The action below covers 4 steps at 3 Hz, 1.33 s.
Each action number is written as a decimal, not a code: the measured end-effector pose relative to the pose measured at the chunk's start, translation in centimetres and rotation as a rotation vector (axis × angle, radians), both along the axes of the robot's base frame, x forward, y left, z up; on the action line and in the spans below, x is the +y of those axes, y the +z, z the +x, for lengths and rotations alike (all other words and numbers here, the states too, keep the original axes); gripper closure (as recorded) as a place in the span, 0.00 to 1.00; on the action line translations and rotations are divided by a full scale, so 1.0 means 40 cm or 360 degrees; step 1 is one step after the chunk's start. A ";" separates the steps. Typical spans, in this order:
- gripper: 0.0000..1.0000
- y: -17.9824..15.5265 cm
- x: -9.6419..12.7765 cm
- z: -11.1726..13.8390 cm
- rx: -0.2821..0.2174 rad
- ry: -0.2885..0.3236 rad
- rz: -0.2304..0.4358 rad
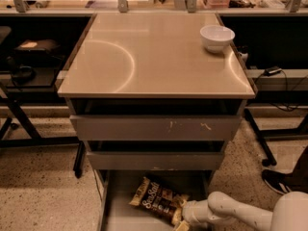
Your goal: Pick brown chip bag from bottom drawer and place on counter
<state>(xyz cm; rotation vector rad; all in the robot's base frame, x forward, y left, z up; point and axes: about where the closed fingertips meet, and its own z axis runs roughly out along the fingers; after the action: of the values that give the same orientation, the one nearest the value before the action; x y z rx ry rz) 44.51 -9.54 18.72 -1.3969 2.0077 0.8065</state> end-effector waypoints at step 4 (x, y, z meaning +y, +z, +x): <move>0.00 -0.057 0.067 0.112 -0.0489 -0.0078 -0.0023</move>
Offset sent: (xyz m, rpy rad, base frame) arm 0.0084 0.0093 -0.0111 -0.0202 -0.1043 -0.0002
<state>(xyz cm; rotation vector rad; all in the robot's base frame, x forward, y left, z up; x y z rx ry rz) 48.98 -6.87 16.43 -1.3809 1.8055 0.5205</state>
